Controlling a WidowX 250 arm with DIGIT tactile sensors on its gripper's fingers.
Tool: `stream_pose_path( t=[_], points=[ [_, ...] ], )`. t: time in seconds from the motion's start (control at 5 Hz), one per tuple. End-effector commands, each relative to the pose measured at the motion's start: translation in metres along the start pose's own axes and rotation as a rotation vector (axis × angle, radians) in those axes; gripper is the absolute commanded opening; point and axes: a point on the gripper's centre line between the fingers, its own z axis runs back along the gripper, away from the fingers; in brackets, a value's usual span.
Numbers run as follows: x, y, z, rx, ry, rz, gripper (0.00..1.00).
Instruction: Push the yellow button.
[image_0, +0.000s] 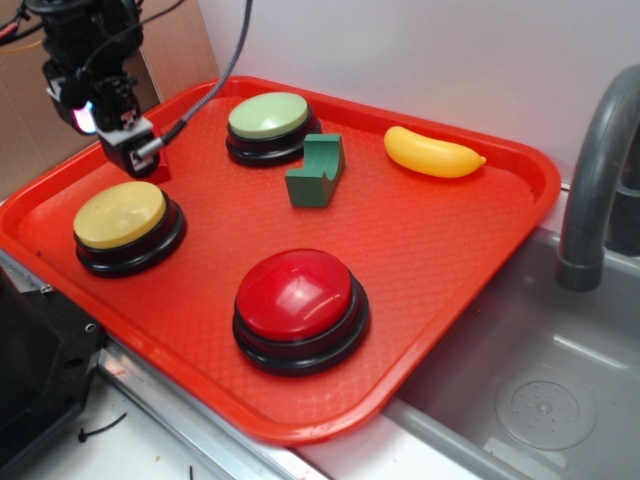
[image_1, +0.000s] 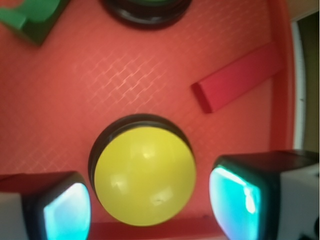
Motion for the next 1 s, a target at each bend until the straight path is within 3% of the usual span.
stream_pose_path(
  t=[0.0, 0.4, 0.8],
  points=[
    [0.012, 0.004, 0.022, 0.017, -0.005, 0.011, 1.0],
    [0.012, 0.006, 0.037, -0.023, -0.001, 0.032, 1.0],
    [0.014, 0.0, 0.048, -0.027, -0.011, 0.019, 1.0]
  ],
)
